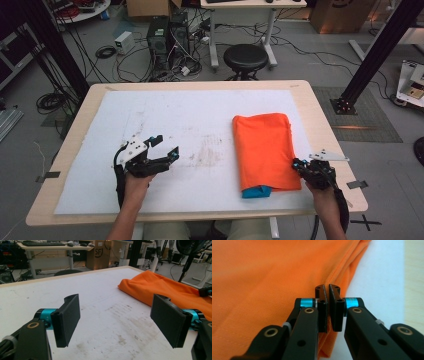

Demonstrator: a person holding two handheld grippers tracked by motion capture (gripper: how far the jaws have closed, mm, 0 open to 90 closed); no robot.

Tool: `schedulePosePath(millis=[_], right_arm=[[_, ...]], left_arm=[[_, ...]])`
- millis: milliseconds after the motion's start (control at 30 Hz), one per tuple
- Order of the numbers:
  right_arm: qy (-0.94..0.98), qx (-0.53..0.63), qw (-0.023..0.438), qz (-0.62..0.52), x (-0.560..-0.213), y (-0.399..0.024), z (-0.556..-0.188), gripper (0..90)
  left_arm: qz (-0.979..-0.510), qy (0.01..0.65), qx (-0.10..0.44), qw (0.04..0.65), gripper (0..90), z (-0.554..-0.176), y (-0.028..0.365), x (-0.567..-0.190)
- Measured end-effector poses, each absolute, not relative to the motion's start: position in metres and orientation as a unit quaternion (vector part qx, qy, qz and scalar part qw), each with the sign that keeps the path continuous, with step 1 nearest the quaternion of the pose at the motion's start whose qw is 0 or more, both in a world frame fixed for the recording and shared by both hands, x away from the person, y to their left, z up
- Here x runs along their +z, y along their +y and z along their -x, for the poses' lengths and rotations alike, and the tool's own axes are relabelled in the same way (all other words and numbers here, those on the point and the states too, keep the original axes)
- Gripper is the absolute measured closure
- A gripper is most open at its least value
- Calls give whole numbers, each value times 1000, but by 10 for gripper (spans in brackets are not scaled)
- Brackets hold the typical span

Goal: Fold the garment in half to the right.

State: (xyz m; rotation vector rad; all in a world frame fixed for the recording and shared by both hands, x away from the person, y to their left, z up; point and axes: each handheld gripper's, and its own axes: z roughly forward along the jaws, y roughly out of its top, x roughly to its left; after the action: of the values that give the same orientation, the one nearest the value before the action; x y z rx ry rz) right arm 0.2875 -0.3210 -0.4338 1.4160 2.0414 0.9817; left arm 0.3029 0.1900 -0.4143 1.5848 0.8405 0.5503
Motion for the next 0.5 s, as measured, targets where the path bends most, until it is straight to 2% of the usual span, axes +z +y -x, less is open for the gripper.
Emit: schedulePosePath(millis=[167,233,267,300,333,433,500], right_arm=[[740,324,246,-536,-439,-327,-284,880],[742,321,249,-533,-440,-327,-282,838],[737,323,252,-537,-438,-327,-282,751],[730,331,255,-540,-434,-327,-281,611],[721,344,260,-542,-429,-326,-278,530],[720,381,278,-510,-415,-314,-273,377],[726,402,272,-488,-409,-298,-273,323]], left_arm=[[-679,361,237,593,241,-296,188,-413],[-680,362,238,592,241,-293,188,-413],[-679,363,238,592,241,-292,188,-414],[-679,364,238,591,241,-292,188,-414],[-679,365,239,591,241,-291,188,-414],[-678,367,239,590,241,-291,189,-415],[-678,366,238,591,241,-291,188,-415]])
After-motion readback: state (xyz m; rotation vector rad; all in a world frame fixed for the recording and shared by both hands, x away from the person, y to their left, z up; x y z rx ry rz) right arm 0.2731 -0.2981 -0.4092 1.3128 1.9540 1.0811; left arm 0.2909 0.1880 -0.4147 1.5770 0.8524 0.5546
